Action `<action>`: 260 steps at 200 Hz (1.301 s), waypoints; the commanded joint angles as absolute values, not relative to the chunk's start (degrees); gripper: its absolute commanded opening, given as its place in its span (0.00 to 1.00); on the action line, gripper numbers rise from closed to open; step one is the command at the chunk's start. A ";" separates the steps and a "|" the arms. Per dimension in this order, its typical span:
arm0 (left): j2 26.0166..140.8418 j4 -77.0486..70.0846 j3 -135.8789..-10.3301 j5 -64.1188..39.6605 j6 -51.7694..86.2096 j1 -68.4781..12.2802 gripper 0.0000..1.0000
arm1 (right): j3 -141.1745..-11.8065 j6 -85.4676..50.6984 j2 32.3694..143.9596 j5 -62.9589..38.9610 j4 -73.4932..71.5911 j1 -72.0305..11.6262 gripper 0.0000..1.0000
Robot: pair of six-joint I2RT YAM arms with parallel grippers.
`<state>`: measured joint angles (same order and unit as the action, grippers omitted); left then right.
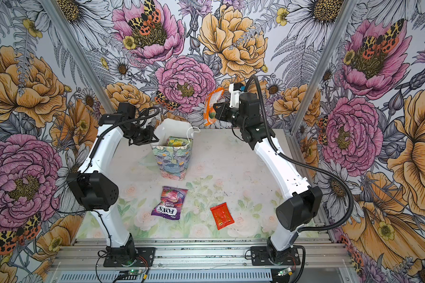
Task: Place the snacks into the paper bag
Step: Place the snack in the paper bag.
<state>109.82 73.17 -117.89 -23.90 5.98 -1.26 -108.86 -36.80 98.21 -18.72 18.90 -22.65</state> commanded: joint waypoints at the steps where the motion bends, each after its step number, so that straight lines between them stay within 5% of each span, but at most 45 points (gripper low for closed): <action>1: 108.28 71.78 -117.56 -25.95 5.98 -0.61 0.00 | -114.64 -34.98 101.60 -18.00 19.02 -24.27 0.00; 108: 108.34 71.75 -117.56 -26.20 6.03 -0.54 0.00 | -139.40 -34.47 119.28 -18.74 26.20 -31.84 0.00; 260: 108.19 71.77 -117.56 -26.49 6.03 -0.49 0.00 | -131.78 -35.53 119.20 -19.34 26.20 -38.18 0.00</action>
